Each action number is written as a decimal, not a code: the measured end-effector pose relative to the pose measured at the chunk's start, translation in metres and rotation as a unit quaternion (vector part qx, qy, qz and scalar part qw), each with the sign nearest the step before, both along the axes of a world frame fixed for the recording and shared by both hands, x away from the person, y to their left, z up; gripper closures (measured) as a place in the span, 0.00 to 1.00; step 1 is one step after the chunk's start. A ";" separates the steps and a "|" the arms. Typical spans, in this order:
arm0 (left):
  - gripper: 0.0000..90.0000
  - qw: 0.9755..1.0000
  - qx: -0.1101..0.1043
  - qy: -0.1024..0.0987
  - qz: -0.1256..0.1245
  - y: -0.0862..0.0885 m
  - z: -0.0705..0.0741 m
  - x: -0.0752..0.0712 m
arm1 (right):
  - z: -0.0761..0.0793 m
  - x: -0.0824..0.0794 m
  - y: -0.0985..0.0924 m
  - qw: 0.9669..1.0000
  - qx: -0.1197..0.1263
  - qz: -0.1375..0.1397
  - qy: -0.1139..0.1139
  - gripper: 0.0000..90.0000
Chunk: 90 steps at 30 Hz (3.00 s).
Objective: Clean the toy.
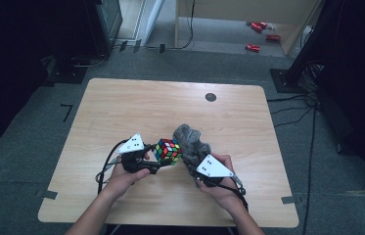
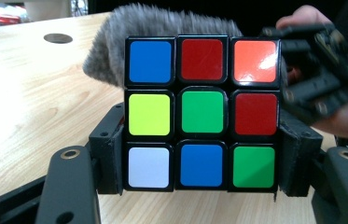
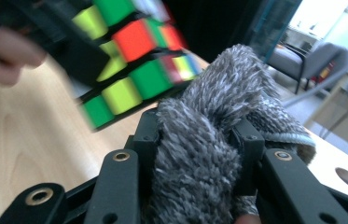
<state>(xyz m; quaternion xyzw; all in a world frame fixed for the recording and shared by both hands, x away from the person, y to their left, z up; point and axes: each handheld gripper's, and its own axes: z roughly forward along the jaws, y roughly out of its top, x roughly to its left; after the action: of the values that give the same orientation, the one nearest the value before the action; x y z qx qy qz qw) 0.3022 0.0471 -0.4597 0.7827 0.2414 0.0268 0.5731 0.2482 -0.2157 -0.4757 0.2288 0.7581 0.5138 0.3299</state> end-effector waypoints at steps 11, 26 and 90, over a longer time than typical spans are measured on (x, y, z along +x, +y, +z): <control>0.38 1.000 -0.020 0.010 0.005 0.007 0.002 0.003 | -0.013 -0.008 0.019 0.996 -0.071 0.056 -0.022 0.69; 0.39 0.999 -0.031 0.004 0.011 0.006 0.003 0.002 | -0.006 -0.007 0.014 0.999 -0.028 0.035 -0.031 0.69; 0.39 0.991 -0.082 -0.020 0.102 0.001 -0.005 -0.003 | -0.015 -0.004 0.021 0.953 0.228 -0.046 0.195 0.72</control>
<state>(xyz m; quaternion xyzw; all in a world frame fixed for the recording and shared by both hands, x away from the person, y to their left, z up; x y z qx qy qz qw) 0.2993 0.0483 -0.4651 0.7034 0.3100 0.0805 0.6345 0.2440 -0.1947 -0.4902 0.4284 0.6587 0.6029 0.1381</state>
